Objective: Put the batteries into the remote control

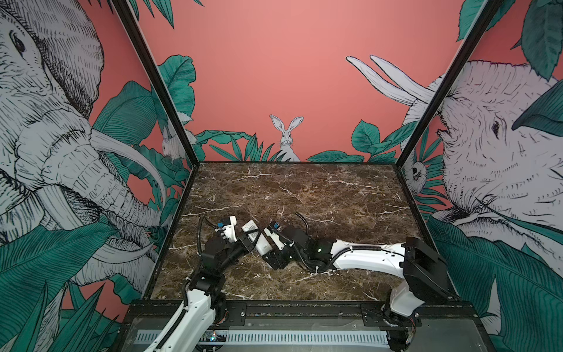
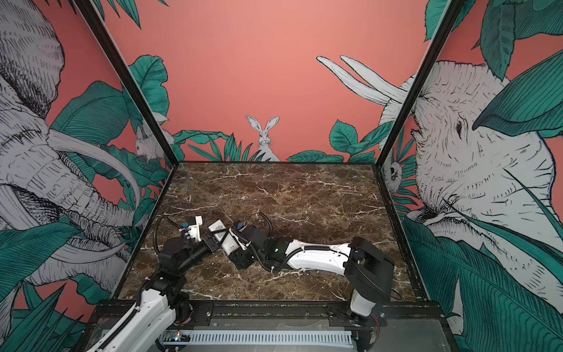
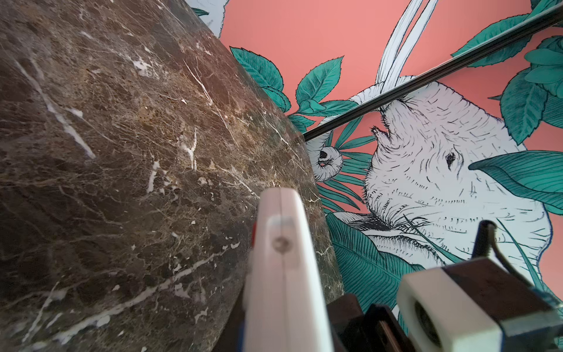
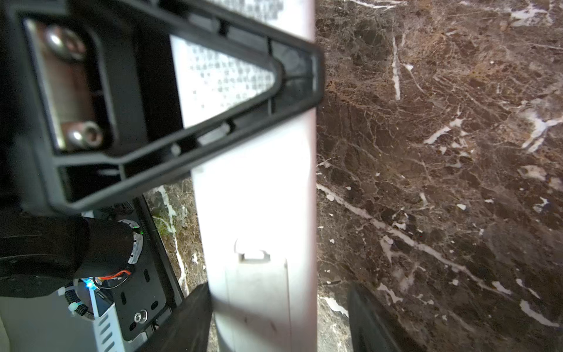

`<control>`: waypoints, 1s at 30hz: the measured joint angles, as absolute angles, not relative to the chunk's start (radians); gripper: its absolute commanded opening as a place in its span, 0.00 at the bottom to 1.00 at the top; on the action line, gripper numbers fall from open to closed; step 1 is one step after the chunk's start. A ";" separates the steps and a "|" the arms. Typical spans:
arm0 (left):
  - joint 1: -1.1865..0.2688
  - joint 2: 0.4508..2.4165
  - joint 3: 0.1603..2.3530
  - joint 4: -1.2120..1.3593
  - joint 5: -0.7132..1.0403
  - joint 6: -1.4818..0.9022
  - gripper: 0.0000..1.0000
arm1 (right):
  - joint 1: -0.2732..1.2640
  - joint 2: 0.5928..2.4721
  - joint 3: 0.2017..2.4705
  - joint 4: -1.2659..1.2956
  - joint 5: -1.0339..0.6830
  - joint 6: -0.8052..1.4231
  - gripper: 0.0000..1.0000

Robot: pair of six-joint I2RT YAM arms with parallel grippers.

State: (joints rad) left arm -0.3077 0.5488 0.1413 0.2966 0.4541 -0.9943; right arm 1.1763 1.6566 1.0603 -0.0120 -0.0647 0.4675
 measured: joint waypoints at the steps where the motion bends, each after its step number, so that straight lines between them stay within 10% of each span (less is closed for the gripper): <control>1: -0.308 0.549 0.141 0.296 0.454 -0.994 0.00 | 1.177 1.658 1.060 -0.012 -0.065 0.467 0.67; 26: -0.308 0.562 0.145 0.292 0.452 -0.994 0.00 | 1.190 1.671 1.061 -0.001 -0.069 0.441 0.22; 30: -0.308 0.564 0.149 0.289 0.451 -0.994 0.18 | 1.190 1.671 1.061 0.003 -0.067 0.440 0.17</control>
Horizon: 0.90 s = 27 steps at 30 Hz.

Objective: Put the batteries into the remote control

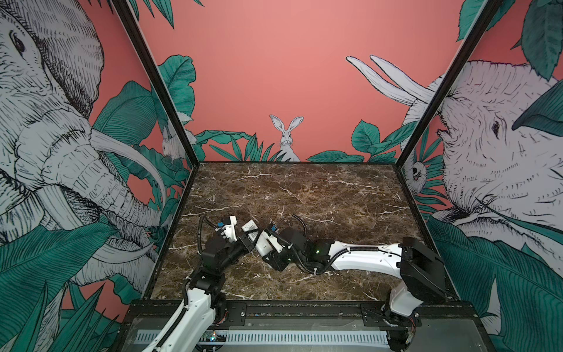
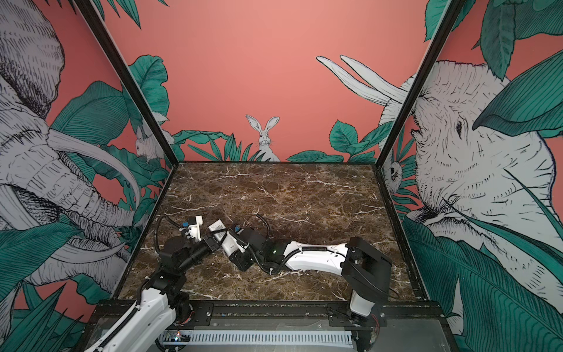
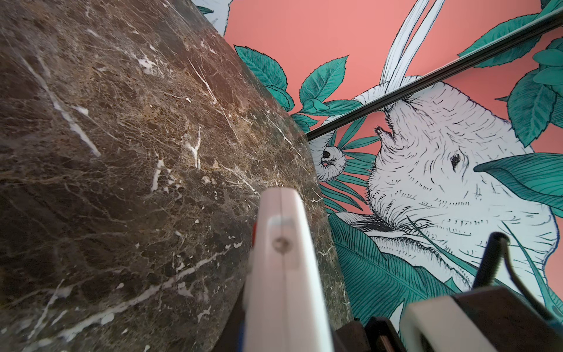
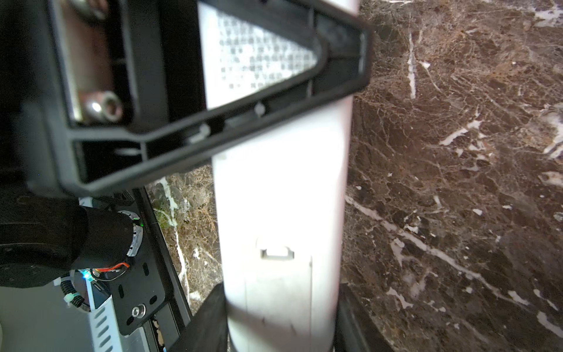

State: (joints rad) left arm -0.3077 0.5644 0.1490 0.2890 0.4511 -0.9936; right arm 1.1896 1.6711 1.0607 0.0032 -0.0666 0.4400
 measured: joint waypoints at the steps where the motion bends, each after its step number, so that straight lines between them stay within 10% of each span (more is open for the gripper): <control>1: -0.308 0.564 0.149 0.289 0.451 -0.993 0.24 | 1.190 1.671 1.058 0.007 -0.065 0.440 0.17; 10: -0.308 0.544 0.151 0.284 0.456 -0.998 0.66 | 1.177 1.663 1.019 0.011 -0.029 0.437 0.14; 27: -0.308 0.454 0.232 0.131 0.496 -0.858 0.89 | 1.061 1.454 0.912 0.021 -0.070 0.444 0.14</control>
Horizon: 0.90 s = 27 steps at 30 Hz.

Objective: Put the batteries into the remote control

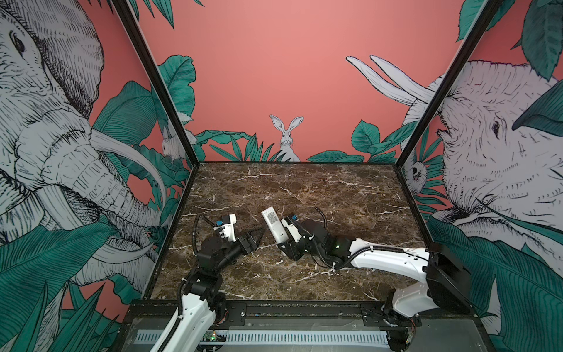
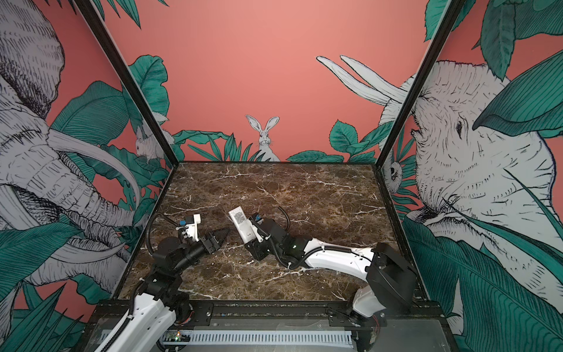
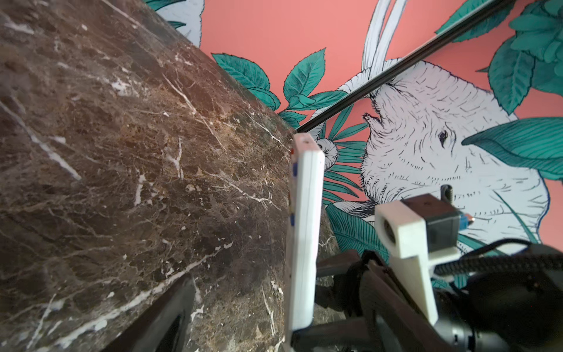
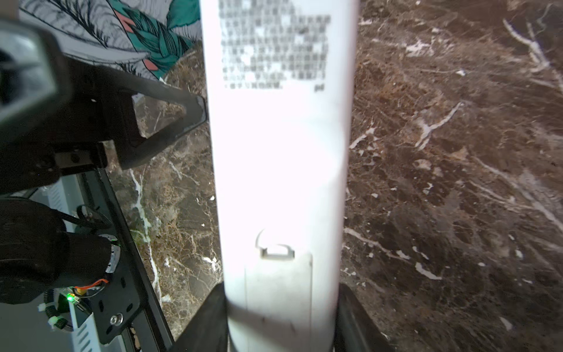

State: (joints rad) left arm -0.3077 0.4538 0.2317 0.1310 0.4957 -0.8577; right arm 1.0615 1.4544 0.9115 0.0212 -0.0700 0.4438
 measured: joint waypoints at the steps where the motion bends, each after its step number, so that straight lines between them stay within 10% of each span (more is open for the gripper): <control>1: -0.308 0.450 0.240 0.130 0.506 -0.843 0.90 | 1.055 1.439 0.910 0.022 -0.079 0.442 0.14; 27: -0.308 0.356 0.371 0.417 0.821 -0.801 0.99 | 0.978 1.215 0.864 0.205 -0.633 0.419 0.18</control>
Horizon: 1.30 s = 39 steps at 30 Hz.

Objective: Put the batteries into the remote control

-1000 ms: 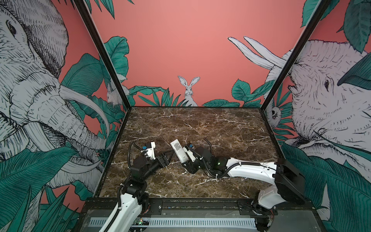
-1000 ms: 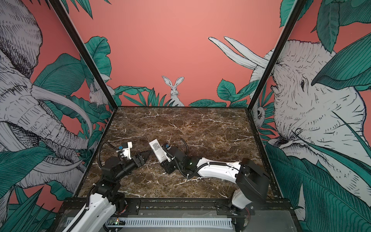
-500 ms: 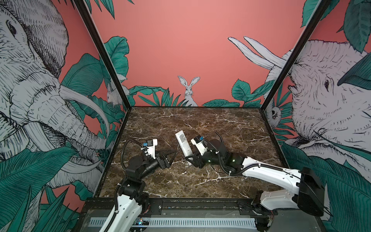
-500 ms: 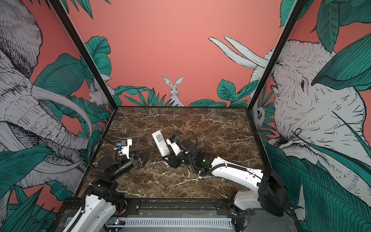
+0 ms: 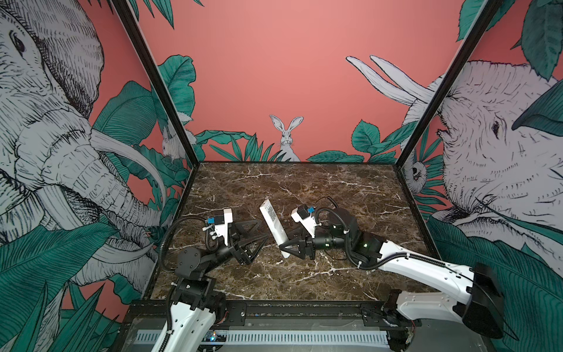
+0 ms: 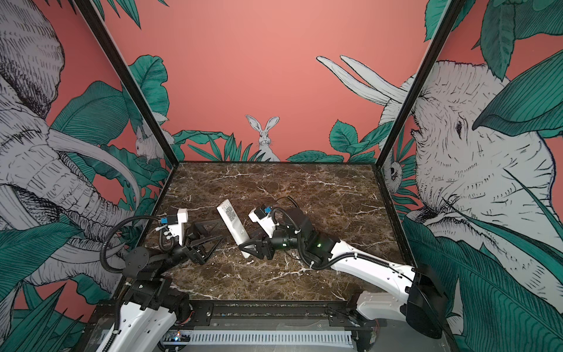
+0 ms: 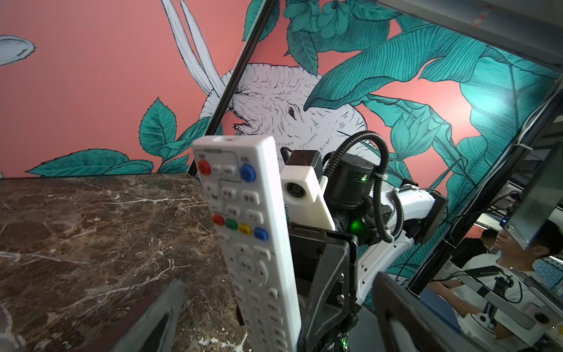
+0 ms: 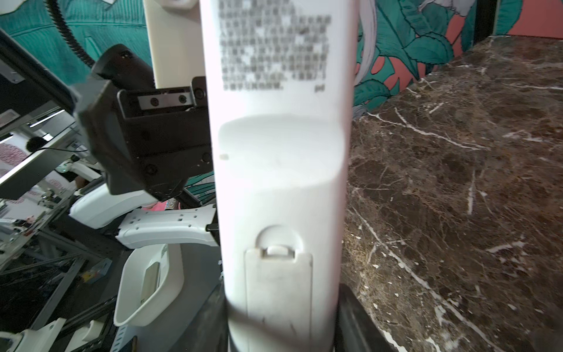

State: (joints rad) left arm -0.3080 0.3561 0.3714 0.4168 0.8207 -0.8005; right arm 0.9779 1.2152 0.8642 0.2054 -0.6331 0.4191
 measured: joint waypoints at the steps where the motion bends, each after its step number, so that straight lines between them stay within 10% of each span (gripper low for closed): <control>1: -0.308 0.356 0.371 0.429 0.826 -0.806 0.99 | 0.978 1.214 0.859 0.227 -0.652 0.423 0.18; 19: -0.415 0.422 0.416 0.493 0.848 -0.789 0.97 | 0.978 1.237 0.850 0.395 -0.832 0.513 0.19; 39: -0.464 0.466 0.443 0.501 0.836 -0.747 0.64 | 0.979 1.256 0.850 0.445 -0.867 0.542 0.19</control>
State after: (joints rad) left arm -0.4644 0.4660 0.4427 0.5007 0.8364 -0.7471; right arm 0.9791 1.2556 0.8497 0.4454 -0.8673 0.5423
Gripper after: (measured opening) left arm 0.668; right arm 0.488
